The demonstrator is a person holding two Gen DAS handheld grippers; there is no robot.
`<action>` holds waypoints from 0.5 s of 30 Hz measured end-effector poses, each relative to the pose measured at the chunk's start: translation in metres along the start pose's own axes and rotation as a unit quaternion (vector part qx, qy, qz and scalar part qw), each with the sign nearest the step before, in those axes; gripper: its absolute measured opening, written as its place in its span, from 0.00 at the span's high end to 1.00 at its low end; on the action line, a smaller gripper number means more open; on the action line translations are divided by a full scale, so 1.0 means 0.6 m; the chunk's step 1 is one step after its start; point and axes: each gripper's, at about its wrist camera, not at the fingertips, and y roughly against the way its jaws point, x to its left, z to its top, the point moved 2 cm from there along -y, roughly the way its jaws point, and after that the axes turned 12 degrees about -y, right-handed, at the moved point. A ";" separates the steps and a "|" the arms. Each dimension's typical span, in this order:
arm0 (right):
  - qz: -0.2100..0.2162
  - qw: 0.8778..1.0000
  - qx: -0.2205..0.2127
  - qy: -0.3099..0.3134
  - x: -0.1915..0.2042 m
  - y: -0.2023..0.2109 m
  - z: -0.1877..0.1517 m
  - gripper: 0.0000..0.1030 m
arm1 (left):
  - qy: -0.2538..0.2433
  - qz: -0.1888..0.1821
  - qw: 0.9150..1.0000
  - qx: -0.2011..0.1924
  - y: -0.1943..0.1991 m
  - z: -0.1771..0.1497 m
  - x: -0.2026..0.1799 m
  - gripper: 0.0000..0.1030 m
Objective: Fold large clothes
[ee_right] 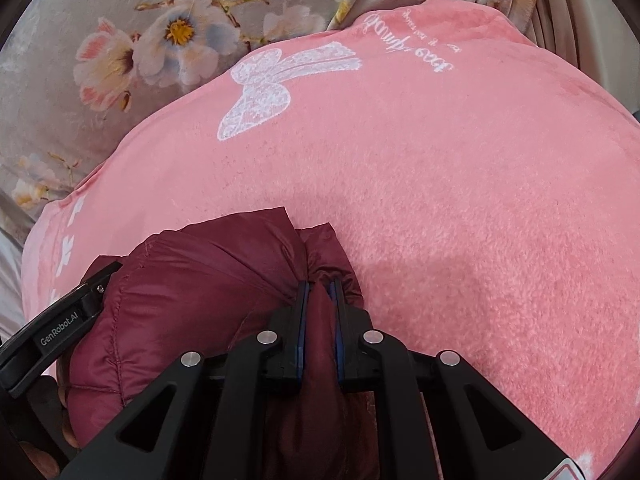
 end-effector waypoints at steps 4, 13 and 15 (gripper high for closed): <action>-0.012 1.000 -0.014 0.014 0.007 0.000 -0.006 0.92 | -0.003 0.006 1.000 -0.009 -0.005 -0.005 -0.004 0.12; -0.012 0.999 -0.023 0.019 0.006 -0.001 -0.009 0.92 | -0.009 0.023 0.999 -0.021 -0.011 -0.011 -0.012 0.11; -0.012 0.999 -0.024 0.018 0.006 -0.001 -0.010 0.92 | -0.009 0.026 0.999 -0.024 -0.012 -0.012 -0.013 0.11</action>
